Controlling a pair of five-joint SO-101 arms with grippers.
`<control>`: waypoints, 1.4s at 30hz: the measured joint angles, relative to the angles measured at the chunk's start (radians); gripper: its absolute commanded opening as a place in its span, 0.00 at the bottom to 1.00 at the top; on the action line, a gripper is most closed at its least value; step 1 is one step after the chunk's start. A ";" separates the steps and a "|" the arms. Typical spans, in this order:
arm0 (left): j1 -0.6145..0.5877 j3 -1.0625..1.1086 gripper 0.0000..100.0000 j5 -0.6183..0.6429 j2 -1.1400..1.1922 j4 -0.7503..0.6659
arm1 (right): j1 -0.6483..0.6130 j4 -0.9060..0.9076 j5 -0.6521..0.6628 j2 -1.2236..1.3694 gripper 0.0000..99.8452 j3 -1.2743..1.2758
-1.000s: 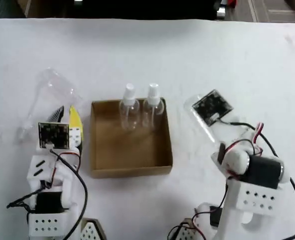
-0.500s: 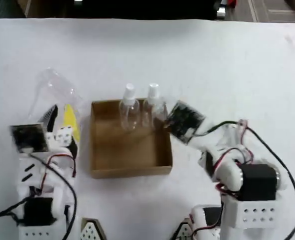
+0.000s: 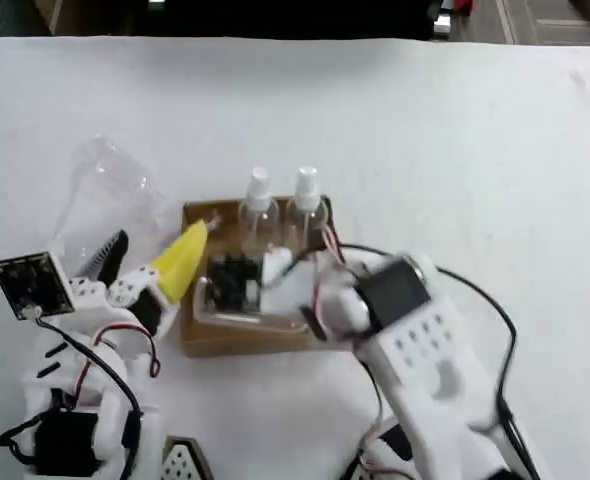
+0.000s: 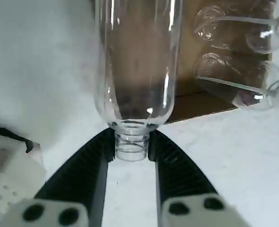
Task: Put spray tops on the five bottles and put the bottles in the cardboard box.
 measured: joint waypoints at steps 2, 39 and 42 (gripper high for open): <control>0.006 0.000 0.35 0.000 0.000 0.003 | -0.009 -0.003 -0.020 0.089 0.02 -0.060; -0.193 0.112 0.35 -0.187 0.018 -0.184 | -0.112 -0.147 -0.476 0.408 0.02 -0.551; -0.307 0.112 0.35 -0.147 0.018 -0.207 | -0.130 -0.195 -0.503 0.463 0.02 -0.551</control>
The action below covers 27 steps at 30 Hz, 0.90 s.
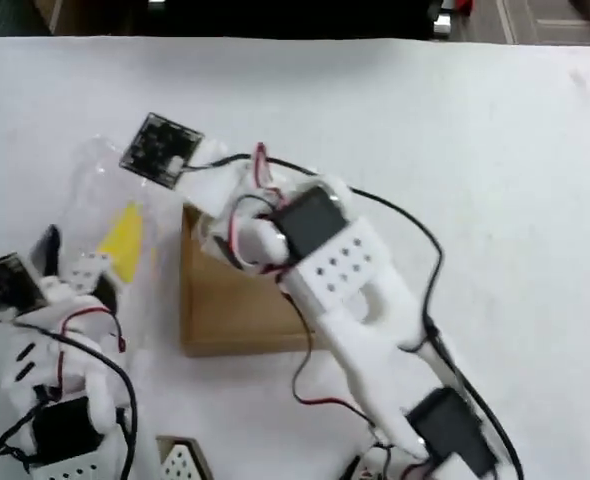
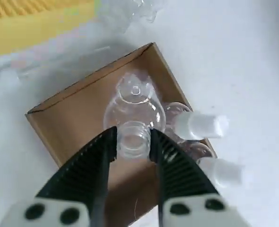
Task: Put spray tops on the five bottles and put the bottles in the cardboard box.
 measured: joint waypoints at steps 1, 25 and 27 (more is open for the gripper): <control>-0.029 0.000 0.35 0.029 0.000 -0.002 | -0.009 -0.026 -0.014 0.025 0.02 0.000; -0.086 0.005 0.35 0.100 0.000 -0.006 | -0.018 0.089 -0.035 0.721 0.06 -0.660; -0.086 0.017 0.35 0.101 0.002 -0.006 | -0.018 0.107 -0.035 0.743 0.13 -0.703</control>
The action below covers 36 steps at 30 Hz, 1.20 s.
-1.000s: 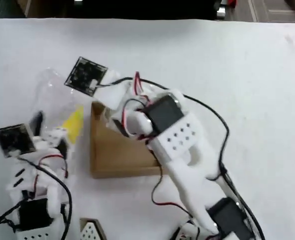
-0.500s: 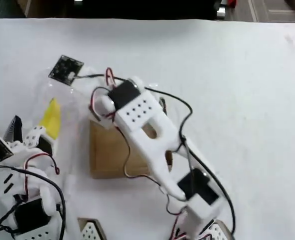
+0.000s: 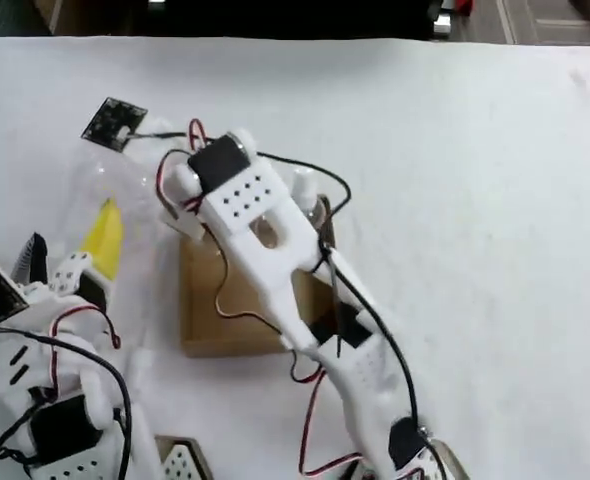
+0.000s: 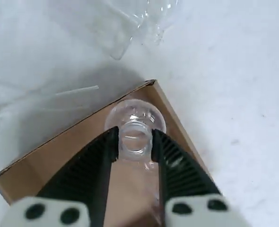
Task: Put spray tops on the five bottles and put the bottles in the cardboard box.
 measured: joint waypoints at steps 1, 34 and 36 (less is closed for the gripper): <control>0.002 0.003 0.35 0.000 0.000 0.000 | 0.000 0.009 0.000 0.006 0.18 -0.014; 0.020 0.020 0.13 -0.015 0.000 -0.025 | 0.324 0.114 -0.210 -0.941 0.02 0.212; 0.020 0.020 0.04 -0.072 0.000 -0.025 | 0.416 0.114 -0.232 -1.076 0.02 0.345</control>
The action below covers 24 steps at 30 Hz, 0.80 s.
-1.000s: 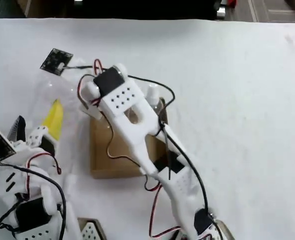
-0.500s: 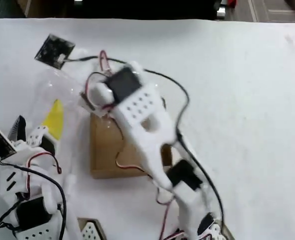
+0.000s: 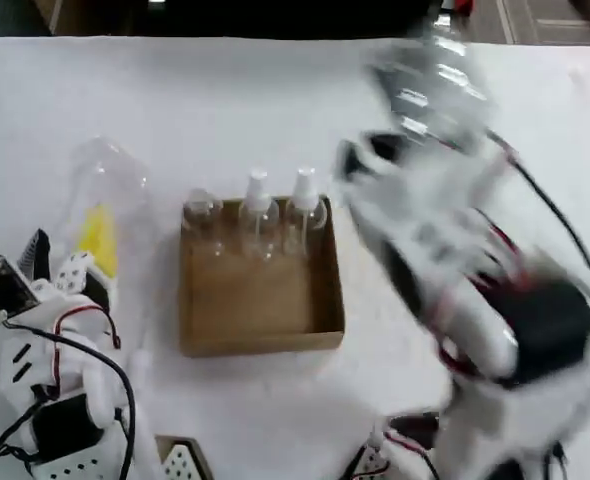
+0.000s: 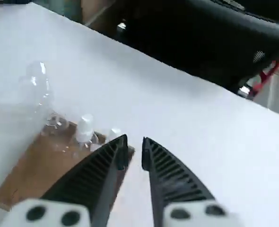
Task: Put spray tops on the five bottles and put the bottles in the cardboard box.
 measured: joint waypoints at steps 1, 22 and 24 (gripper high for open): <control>0.000 0.000 0.01 -0.029 0.000 -0.003 | 0.041 0.000 -0.006 -0.063 0.02 0.077; 0.089 -0.109 0.02 -0.316 0.002 0.034 | 0.457 -0.778 -0.055 -0.918 0.02 1.783; 0.089 -0.173 0.02 -0.324 0.029 0.060 | 0.459 -0.844 -0.055 -0.919 0.02 1.847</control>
